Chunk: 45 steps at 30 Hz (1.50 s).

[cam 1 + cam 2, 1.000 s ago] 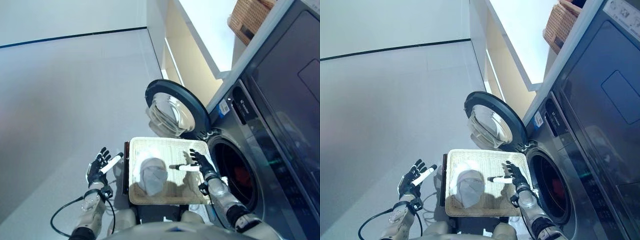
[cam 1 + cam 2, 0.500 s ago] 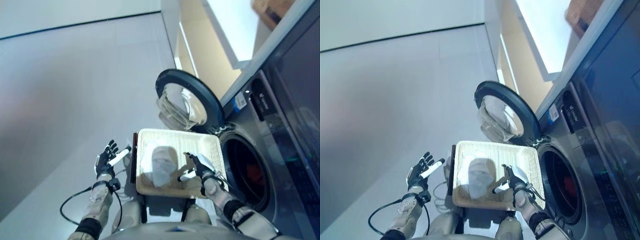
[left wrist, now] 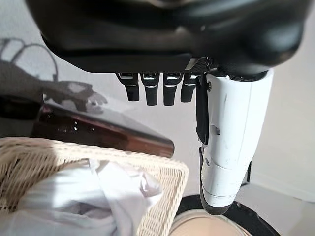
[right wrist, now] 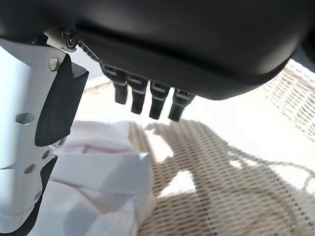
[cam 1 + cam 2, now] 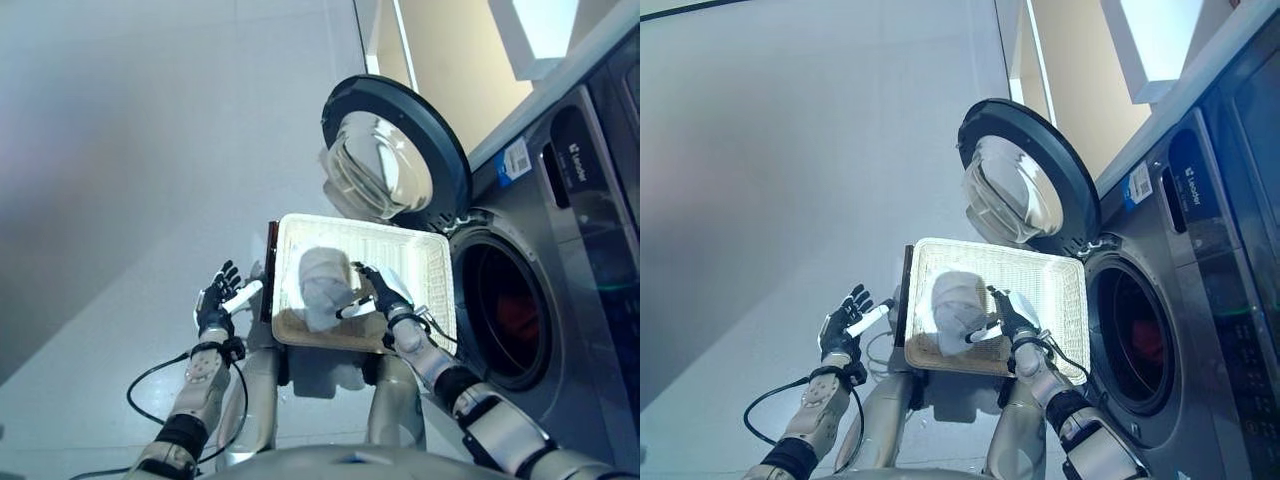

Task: Pick up the clothes and place them into the washing machine

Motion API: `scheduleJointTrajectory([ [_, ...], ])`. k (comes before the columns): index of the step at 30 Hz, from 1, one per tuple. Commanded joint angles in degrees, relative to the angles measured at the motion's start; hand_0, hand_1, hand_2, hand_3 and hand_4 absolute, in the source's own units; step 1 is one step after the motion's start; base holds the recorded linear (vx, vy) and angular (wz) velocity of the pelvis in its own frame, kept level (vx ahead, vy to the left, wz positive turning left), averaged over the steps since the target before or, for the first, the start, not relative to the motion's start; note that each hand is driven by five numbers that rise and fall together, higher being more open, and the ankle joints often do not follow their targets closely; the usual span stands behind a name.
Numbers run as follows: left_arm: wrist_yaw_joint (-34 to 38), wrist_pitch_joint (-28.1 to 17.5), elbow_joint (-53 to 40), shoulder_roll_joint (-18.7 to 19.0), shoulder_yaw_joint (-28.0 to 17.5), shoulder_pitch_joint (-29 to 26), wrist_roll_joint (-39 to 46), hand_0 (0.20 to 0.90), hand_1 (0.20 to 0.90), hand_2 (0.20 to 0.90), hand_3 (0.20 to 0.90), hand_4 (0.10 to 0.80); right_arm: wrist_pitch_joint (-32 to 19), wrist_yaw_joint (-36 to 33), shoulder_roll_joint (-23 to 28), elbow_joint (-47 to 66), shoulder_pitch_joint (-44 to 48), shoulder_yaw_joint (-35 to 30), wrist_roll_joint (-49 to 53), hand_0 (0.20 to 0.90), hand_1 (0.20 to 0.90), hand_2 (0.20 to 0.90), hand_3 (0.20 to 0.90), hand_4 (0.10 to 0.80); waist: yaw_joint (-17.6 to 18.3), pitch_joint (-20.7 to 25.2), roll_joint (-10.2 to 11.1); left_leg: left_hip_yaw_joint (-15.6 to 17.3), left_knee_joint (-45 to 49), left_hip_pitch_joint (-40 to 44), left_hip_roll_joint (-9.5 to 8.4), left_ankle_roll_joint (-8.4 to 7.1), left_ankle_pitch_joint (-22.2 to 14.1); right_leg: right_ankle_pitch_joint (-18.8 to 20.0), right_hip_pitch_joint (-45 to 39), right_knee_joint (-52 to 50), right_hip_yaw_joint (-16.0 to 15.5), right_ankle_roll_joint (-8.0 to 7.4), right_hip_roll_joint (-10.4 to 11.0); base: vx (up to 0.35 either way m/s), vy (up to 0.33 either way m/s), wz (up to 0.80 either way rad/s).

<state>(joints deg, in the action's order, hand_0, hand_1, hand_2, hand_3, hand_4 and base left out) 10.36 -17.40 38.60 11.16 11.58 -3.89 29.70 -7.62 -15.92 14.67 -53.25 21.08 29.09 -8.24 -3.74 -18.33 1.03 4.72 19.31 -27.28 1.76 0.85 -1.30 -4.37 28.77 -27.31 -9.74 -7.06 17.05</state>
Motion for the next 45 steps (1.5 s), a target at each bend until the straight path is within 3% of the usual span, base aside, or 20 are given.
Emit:
scheduleJointTrajectory([
  [1, 0.7, -3.4, -3.3, 2.2, -1.3, 0.1, -0.6, 0.9, 0.9, 0.9, 0.9, 0.8, -4.0, 0.3, -0.9, 3.2, 0.2, 0.6, 3.3, 0.9, 0.9, 0.9, 0.9, 0.8, 0.0, 3.6, 0.7, -1.1, 6.5, -1.3, 1.33, -3.4, -4.8, 5.0, 0.2, 1.9, 2.8, -0.28, -0.7, -0.049, 0.004, -0.02],
  [11, 1.4, -3.4, -1.9, 1.8, -0.2, 0.0, -0.3, 0.9, 0.9, 0.9, 0.9, 0.8, -4.3, -0.4, -4.9, 1.8, 3.6, 2.2, 6.5, 0.9, 0.9, 0.9, 0.9, 0.8, -1.5, 3.4, -0.2, -1.6, 8.9, -4.0, 1.19, -2.92, -5.1, 4.0, 2.4, -0.9, 2.2, -0.15, -0.3, -0.039, 0.014, 0.02],
  [20, 2.8, -3.9, -5.0, 2.4, 0.3, 0.1, 0.1, 0.9, 0.9, 0.9, 0.9, 0.8, -1.9, -5.4, -5.6, -2.4, 7.9, 2.5, 0.3, 0.9, 0.9, 0.9, 0.9, 0.8, -3.0, 2.1, -1.2, -2.5, 10.8, -8.0, 0.62, -2.22, -4.8, 3.6, 6.0, -3.5, 1.4, -0.05, -0.2, -0.042, 0.013, 0.07],
  [30, 3.7, -3.9, -8.3, 3.1, 1.6, 0.7, 0.7, 0.9, 0.9, 0.9, 0.9, 0.8, -0.6, -8.1, -7.6, -7.2, 13.8, 2.0, -0.1, 0.9, 0.9, 0.9, 0.9, 0.8, -4.9, 0.9, -2.0, -3.5, 14.2, -13.4, 0.16, -1.62, -5.2, 2.5, 10.8, -7.7, 0.8, 0.0, 0.3, -0.023, 0.01, 0.07],
  [36, 3.7, -3.8, -12.9, 4.8, 2.6, 1.2, 0.8, 0.9, 0.9, 0.9, 0.9, 0.8, 2.9, -9.3, -8.3, -16.1, 18.9, 2.3, -5.6, 0.9, 0.9, 0.9, 0.9, 0.8, -6.3, 0.3, -3.1, -4.5, 17.6, -17.5, -0.59, -1.27, -5.9, 1.1, 14.2, -11.5, 0.9, 0.17, 0.9, -0.018, -0.003, 0.13],
  [37, 3.5, -3.8, -13.5, 5.2, 2.8, 1.4, 0.8, 0.9, 0.9, 0.9, 0.9, 0.8, 3.7, -9.3, -8.4, -17.6, 20.1, 2.3, -6.3, 0.9, 0.9, 0.9, 0.9, 0.8, -6.7, 0.2, -3.4, -4.8, 19.2, -17.7, -0.47, -1.54, -8.1, -1.1, 14.4, -13.3, 1.2, -0.29, 0.9, 0.055, -0.024, 0.15],
  [45, 3.3, -3.5, -16.3, 6.2, 3.3, 1.2, 0.4, 0.9, 0.9, 0.9, 0.9, 0.8, 5.7, -10.2, -7.5, -22.3, 23.8, 0.5, -8.8, 0.9, 0.9, 0.9, 0.9, 0.8, -7.8, 0.3, -3.6, -5.3, 21.4, -21.1, -1.15, -1.18, -8.7, -2.4, 17.9, -16.5, 1.4, 0.11, 1.5, -0.001, -0.003, 0.12],
])
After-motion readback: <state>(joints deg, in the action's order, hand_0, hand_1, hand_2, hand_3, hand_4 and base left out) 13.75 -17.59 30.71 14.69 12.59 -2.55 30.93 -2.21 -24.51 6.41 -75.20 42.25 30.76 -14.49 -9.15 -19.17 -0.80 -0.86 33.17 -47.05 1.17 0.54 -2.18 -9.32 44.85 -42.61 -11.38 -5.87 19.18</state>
